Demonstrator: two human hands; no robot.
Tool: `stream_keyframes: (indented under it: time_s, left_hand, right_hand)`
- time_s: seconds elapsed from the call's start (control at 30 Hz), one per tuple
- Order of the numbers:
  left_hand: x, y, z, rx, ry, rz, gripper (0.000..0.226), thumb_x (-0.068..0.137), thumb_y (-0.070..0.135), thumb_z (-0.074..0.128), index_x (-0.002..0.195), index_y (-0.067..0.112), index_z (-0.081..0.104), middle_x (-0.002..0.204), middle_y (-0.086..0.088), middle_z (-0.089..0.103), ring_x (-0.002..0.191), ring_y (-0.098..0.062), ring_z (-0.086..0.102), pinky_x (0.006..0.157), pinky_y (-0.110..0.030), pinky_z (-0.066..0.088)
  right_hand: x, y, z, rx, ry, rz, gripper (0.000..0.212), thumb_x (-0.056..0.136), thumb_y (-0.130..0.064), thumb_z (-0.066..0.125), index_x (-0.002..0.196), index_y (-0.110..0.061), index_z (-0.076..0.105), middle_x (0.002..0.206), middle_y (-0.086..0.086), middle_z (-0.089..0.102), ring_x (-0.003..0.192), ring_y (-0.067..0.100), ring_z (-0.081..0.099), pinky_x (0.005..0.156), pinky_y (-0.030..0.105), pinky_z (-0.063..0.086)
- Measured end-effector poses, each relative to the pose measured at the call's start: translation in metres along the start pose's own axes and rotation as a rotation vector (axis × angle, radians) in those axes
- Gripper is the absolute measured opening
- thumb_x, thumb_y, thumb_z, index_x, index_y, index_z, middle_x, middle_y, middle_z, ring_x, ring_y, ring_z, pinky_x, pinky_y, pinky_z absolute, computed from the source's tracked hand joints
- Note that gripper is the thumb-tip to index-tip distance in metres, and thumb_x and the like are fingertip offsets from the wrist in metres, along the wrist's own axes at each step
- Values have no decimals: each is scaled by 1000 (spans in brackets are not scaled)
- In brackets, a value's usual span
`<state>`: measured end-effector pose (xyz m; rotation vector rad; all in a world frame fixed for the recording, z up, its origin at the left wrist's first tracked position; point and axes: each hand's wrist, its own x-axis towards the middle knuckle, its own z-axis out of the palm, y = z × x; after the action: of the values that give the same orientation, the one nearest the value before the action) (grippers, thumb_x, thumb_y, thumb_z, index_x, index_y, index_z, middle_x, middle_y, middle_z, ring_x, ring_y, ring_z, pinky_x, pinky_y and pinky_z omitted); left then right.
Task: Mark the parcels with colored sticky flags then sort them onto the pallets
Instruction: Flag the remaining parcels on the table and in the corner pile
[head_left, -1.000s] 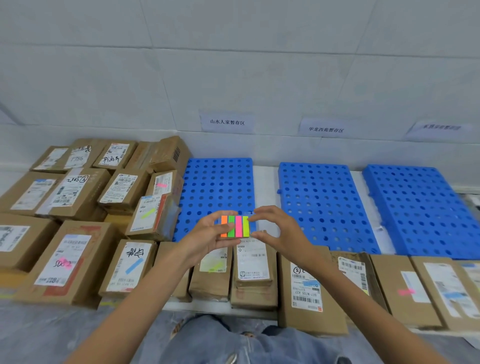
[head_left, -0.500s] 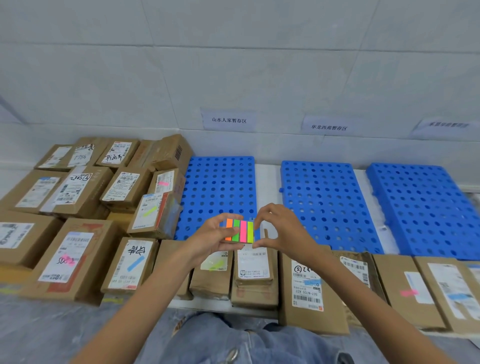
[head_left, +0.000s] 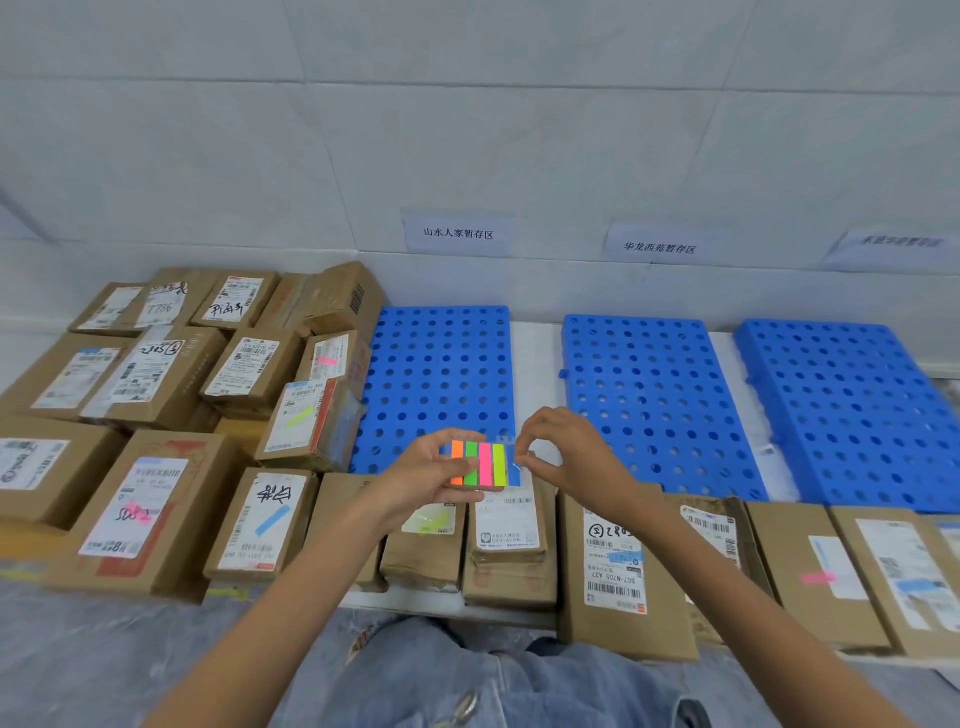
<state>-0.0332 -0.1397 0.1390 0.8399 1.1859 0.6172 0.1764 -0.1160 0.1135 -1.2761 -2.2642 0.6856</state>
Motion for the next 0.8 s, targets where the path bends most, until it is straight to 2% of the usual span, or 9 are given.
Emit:
stream_keyframes:
  time_s: [0.13,0.23,0.37,0.43,0.5,0.6,0.67,0.73,0.8]
  left_hand:
    - [-4,-2,-5,71,-55,-10,27,94,7,54,120,14,52,104,-15,71,91,-27,71,74,-28,58]
    - [-4,-4,-12,145,-81,-36,28,95,6,52,121,15,51,106,-16,70,91,-28,71,68,-25,57]
    - [-5,-10,-24,161,-98,-66,26,94,7,53,119,15,53,104,-16,71,92,-27,70,69,-27,58]
    - [-4,-17,-33,102,-19,-78,25,94,5,54,118,13,53,103,-16,71,89,-27,71,68,-27,58]
    - [2,-32,-45,11,132,-113,26,94,3,53,119,10,50,108,-18,68,84,-26,72,67,-27,59]
    - [13,-60,-57,-31,326,-200,27,95,3,51,121,7,44,114,-22,62,70,-23,72,58,-28,59]
    - [21,-78,-55,32,361,-255,23,96,6,51,118,7,43,105,-19,65,63,-19,71,53,-27,58]
    - [28,-94,-50,153,376,-287,17,96,8,51,112,7,45,92,-13,64,65,-17,67,50,-26,57]
    - [37,-107,-48,387,411,-258,14,94,10,54,107,7,50,98,-15,63,73,-18,62,59,-31,57]
  right_hand:
    - [0,0,5,73,45,100,6,87,-23,64,83,-25,62,85,-17,57,88,4,52,84,32,46]
    - [0,1,9,131,81,158,8,87,-22,63,81,-26,61,81,-16,61,83,4,56,81,36,49]
    - [-2,2,13,218,158,288,13,87,-18,63,77,-26,60,72,-11,64,73,9,61,76,37,53]
    - [-5,4,13,251,195,318,15,89,-17,60,78,-26,56,66,-6,65,66,14,62,71,37,54]
    - [-9,8,13,271,173,328,13,91,-17,58,81,-24,55,63,-4,66,62,15,62,64,33,51]
    - [-17,12,20,277,93,296,9,91,-15,59,84,-21,58,65,-5,66,64,9,62,66,23,49]
    - [-23,14,29,281,47,258,9,89,-12,61,85,-20,60,71,-4,67,70,5,63,70,12,47]
    - [-27,18,37,258,-4,225,10,87,-8,63,86,-18,63,79,-4,67,76,3,62,74,8,44]
    - [-29,24,44,197,-48,196,8,87,-8,63,87,-15,66,85,-3,67,82,4,59,75,6,41]
